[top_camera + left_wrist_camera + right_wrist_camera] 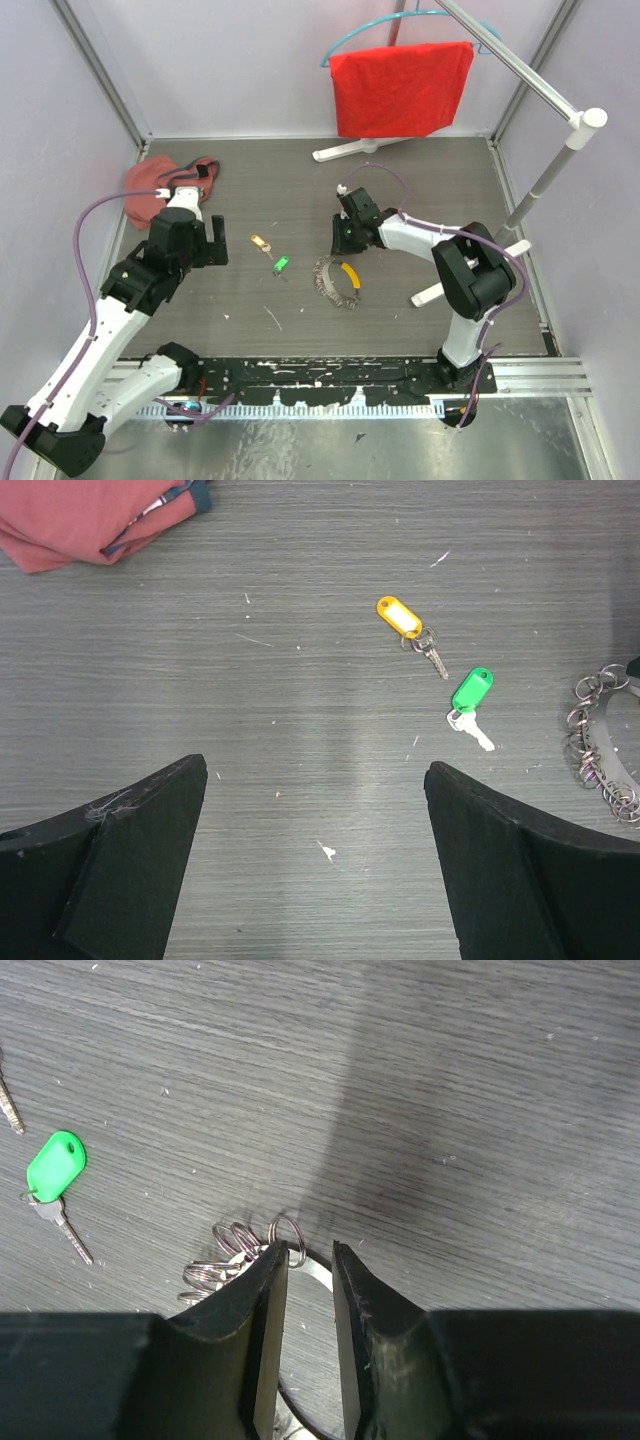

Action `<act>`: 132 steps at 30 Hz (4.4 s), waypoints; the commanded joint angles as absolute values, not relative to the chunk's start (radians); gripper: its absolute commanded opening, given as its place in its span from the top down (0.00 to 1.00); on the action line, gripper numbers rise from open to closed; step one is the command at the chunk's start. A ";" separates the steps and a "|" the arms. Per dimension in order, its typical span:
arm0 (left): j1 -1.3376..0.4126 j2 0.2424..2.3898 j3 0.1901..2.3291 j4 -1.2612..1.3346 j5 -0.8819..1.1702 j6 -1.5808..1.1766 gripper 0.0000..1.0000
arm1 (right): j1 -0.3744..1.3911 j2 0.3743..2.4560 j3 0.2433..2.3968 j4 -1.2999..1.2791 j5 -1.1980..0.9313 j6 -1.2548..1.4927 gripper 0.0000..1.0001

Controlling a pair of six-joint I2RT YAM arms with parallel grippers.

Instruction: Put the keys on the keyring

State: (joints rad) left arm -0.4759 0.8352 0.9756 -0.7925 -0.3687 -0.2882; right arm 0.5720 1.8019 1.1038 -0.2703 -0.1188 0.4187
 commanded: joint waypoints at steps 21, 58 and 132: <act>-0.479 0.848 0.966 -0.801 -0.354 -0.268 0.02 | 0.575 1.852 1.160 -0.230 -0.182 0.420 0.80; -0.479 0.680 0.930 -0.481 -0.104 -0.342 0.02 | 0.673 1.399 0.995 -0.134 0.014 0.044 0.99; -0.635 0.660 0.786 0.371 0.798 -0.269 0.47 | 0.975 0.919 1.033 0.277 -0.544 0.018 0.99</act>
